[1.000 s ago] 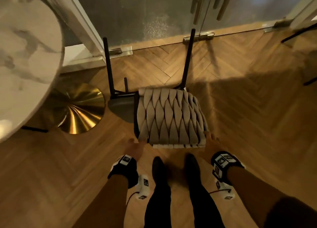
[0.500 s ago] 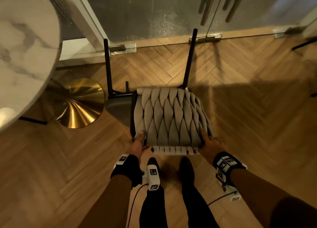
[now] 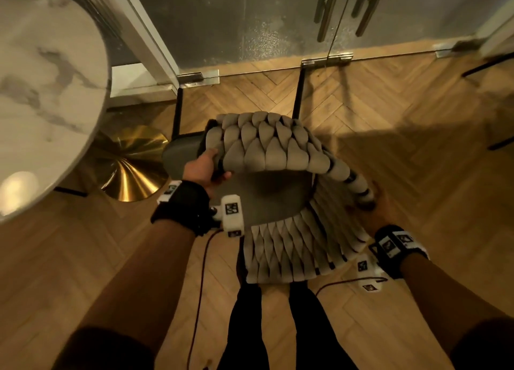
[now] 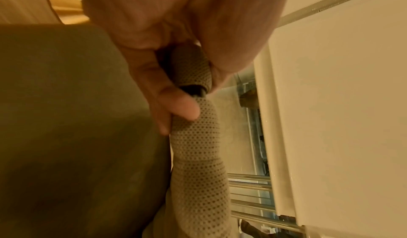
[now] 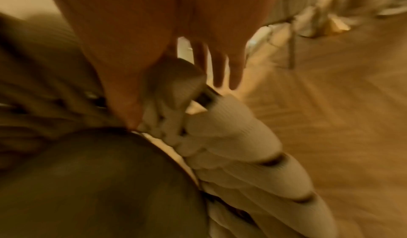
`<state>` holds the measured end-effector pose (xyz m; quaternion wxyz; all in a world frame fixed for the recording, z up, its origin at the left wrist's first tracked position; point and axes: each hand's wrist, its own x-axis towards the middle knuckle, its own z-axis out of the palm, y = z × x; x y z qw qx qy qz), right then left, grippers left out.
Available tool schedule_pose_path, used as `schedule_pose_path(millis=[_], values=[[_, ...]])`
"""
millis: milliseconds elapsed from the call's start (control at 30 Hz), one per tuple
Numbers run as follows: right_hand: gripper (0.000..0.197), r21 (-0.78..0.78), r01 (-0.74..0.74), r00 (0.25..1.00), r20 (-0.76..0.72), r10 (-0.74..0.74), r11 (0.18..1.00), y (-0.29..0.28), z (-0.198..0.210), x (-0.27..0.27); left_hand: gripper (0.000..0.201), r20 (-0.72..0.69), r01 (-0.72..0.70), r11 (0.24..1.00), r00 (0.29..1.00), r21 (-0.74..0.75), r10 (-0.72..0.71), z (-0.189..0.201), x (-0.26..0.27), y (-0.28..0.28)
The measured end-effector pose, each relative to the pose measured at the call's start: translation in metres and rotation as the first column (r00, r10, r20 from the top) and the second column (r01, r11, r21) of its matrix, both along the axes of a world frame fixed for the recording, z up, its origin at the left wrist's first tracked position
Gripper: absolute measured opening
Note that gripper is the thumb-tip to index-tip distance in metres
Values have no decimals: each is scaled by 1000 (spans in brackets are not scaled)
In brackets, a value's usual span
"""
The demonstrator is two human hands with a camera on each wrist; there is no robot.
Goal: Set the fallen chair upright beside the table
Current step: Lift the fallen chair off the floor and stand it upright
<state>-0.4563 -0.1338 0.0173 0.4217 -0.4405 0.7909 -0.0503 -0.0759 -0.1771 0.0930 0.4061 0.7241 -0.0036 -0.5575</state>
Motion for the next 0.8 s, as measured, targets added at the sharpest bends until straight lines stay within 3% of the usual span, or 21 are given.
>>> schedule_pose_path(millis=[33, 133, 233, 400, 500, 533, 567, 633, 733, 800], values=[[100, 49, 23, 999, 41, -25, 999, 3, -11, -6, 34, -4, 12, 1000, 1000, -3, -12, 3, 4, -8], [69, 137, -4, 995, 100, -9, 991, -4, -32, -7, 40, -18, 34, 999, 999, -30, -35, 8, 14, -29], [50, 164, -28, 999, 50, 20, 986, -17, -33, 1, 40, -4, 61, 996, 998, -67, -62, 11, 22, -49], [59, 135, -35, 998, 59, 27, 990, -39, -23, 7, 45, 56, 93, 966, 995, -243, -82, 32, 34, -57], [59, 156, -83, 995, 65, 74, 984, -54, -13, 10, 53, 225, 358, 919, 921, -164, -318, 15, 29, -29], [58, 161, -103, 992, 96, 88, 982, -58, -9, 11, 51, 331, 502, 864, 823, -42, -462, -1, 25, -10], [57, 155, -117, 989, 107, 101, 981, -63, -6, 13, 51, 416, 651, 750, 654, 116, -632, -21, 22, 11], [56, 101, -120, 989, 100, 110, 988, -75, 2, 19, 60, 377, 819, 400, 247, 412, -893, -61, 11, 65], [62, 39, -114, 984, 145, 108, 993, -94, 7, 25, 101, 212, 866, -75, -204, 495, -956, -104, -8, 136], [66, 60, -108, 983, 155, 97, 992, -107, 9, 27, 117, 132, 799, -226, -354, 557, -926, -133, -9, 160]])
